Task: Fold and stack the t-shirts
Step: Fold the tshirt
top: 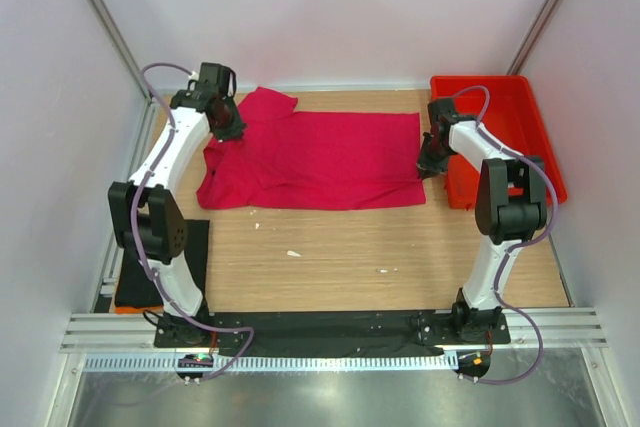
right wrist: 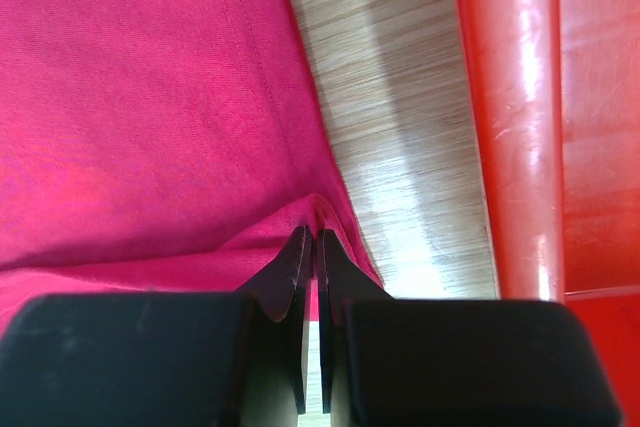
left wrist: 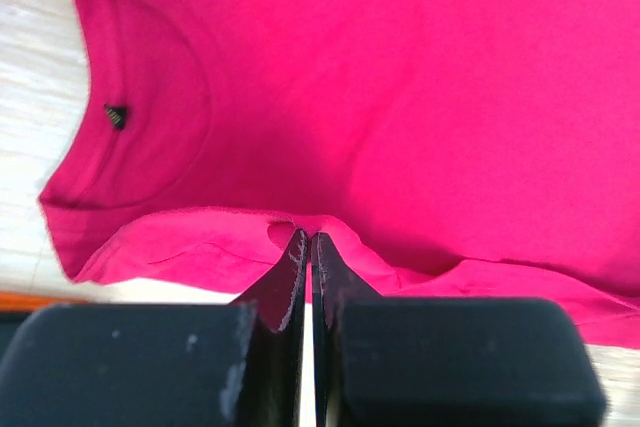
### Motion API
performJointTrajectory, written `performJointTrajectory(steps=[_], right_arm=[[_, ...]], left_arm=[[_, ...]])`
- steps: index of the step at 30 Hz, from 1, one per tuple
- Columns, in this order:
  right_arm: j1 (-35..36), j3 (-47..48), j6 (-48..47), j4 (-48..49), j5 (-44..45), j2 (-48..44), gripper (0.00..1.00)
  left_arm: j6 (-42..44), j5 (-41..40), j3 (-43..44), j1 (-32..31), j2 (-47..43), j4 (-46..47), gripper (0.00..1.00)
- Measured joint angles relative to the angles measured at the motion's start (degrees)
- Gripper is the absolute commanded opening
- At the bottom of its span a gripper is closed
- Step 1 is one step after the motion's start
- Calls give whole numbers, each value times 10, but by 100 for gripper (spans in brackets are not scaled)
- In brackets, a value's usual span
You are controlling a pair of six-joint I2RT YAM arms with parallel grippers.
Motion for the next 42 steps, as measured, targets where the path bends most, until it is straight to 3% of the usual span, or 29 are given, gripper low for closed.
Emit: performJointTrajectory(steps=[15,19,20,22,23,24,26,28,37,42], right_arm=[[-4,20,0,-3,-2,14,9],[-6,30,0,-4,-2,25,13],[-6,33,0,-4,-2,29,15],[-7,39,1,-5,-1,36,27],[-7,44,-1,-7,1,40,33],[-8,50,0,-8,3,44,47],[-9,61,1,-16,11,49,60],[-8,64,-2,-19,19,44,68],[3,-80,4,1,-12,-115,69],[35,-124,5,30,-33,-127,66]], left_arm=[[0,14,68,0,78,3,0],[1,12,71,2,84,2,0],[2,11,71,2,85,2,9],[6,5,72,7,88,0,18],[7,1,76,10,91,-4,29],[12,-3,81,14,94,-8,37],[18,-15,85,23,97,-15,56],[28,-29,82,31,91,-19,61],[37,2,-163,61,-123,-7,53],[36,37,-244,112,-158,-3,55]])
